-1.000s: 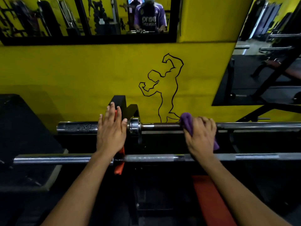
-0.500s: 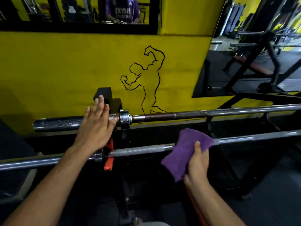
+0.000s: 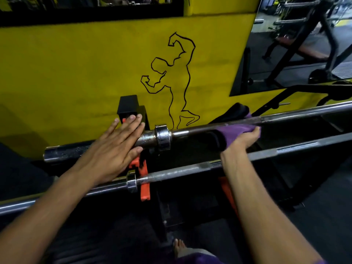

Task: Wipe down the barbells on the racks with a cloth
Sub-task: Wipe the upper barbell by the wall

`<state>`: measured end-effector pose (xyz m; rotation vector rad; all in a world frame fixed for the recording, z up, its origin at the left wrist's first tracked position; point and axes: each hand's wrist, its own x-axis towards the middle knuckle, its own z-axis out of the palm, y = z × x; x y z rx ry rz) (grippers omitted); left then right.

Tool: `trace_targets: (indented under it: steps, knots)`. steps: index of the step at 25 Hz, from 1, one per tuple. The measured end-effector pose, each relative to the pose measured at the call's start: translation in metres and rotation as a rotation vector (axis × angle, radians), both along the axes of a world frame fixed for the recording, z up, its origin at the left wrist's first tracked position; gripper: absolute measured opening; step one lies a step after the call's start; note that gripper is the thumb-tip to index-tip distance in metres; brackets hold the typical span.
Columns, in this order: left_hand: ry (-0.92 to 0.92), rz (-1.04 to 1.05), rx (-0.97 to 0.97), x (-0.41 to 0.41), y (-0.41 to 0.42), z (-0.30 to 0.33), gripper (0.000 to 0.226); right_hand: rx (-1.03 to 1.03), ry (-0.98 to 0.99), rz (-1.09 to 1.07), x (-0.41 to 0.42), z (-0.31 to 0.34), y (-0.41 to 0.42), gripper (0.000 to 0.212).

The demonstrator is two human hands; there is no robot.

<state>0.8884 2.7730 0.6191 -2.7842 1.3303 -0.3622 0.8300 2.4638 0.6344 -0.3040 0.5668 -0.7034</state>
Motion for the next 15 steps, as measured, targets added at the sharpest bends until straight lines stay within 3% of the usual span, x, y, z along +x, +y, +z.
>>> trace_targets:
  steps: [5,8,13,15]
  knots:
    - [-0.014,-0.183,0.111,0.029,0.029,0.006,0.064,0.015,0.163,0.067,0.016,-0.02,0.079,0.053]
    - [-0.042,-0.232,0.126,0.035,0.035,0.005,0.063,0.037,0.121,-0.025,0.018,-0.01,0.05,0.05]
    - [-0.087,-0.257,0.085,0.04,0.033,-0.002,0.063,-0.197,0.418,-0.127,-0.029,0.049,0.03,0.045]
    - [-0.131,-0.253,0.084,0.039,0.033,-0.003,0.064,-0.229,0.399,-0.192,-0.031,0.064,0.051,0.043]
